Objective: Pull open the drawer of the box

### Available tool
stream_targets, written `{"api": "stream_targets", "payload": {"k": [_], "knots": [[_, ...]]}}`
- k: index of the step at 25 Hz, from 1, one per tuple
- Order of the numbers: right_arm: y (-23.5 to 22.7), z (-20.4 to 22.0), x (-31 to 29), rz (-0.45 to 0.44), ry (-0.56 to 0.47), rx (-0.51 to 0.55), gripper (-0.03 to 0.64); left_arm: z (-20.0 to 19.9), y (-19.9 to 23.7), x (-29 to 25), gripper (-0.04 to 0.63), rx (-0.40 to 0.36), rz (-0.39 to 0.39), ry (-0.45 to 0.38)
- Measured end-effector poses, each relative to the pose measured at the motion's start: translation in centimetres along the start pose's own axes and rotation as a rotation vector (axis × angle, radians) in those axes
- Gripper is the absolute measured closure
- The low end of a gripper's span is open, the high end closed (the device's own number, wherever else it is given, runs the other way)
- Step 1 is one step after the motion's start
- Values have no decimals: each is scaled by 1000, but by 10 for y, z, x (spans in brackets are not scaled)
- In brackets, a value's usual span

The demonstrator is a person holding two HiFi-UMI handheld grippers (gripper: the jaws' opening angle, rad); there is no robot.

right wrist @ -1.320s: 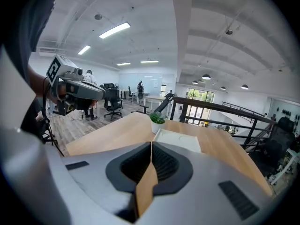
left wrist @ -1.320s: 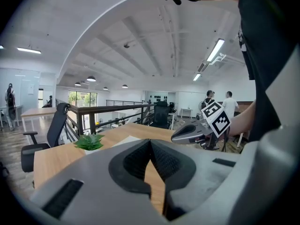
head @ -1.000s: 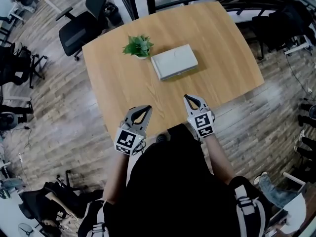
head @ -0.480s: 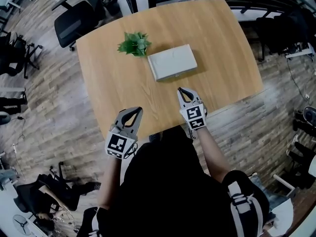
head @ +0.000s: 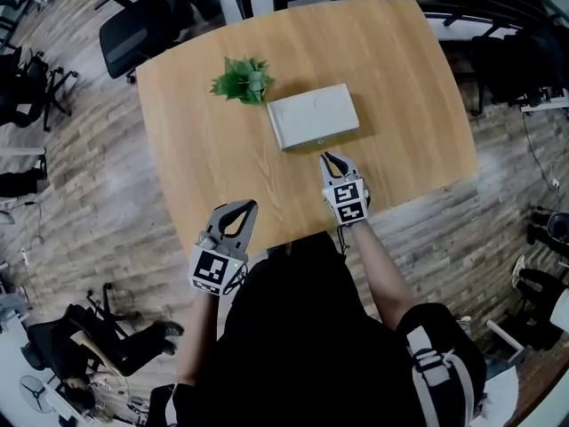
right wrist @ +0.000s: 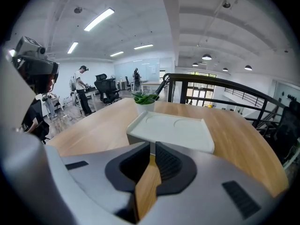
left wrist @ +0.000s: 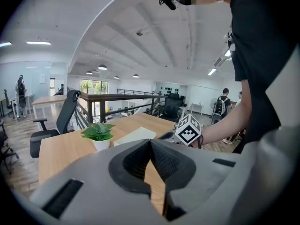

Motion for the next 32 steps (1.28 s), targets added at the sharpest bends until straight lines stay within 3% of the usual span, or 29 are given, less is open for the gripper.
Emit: {"api": "stream_targets", "payload": {"k": [5,9,20,32], "knots": [[-10,9,-22,5,32,-37,572,-4,1,-5,572,12,-12,10],[-19,15,-38,9,68,-76,508,-5,2,-6,572,23,-28,21],[-30,34,-75,4,149,-133,508,0,-4,-16,572,59,-45,24],[-33,38,-90,-8,159,-171,528,3,-13,-27,572,72,-50,39]]}}
Point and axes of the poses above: the fingertips, and each gripper's own axes: x backward along the fingers, y to its left, z out of its underside, the point moved 7 cm from there along x, backward along the fingers, and after that the axes turned 4 degrees about z, right-handed, at the moved point
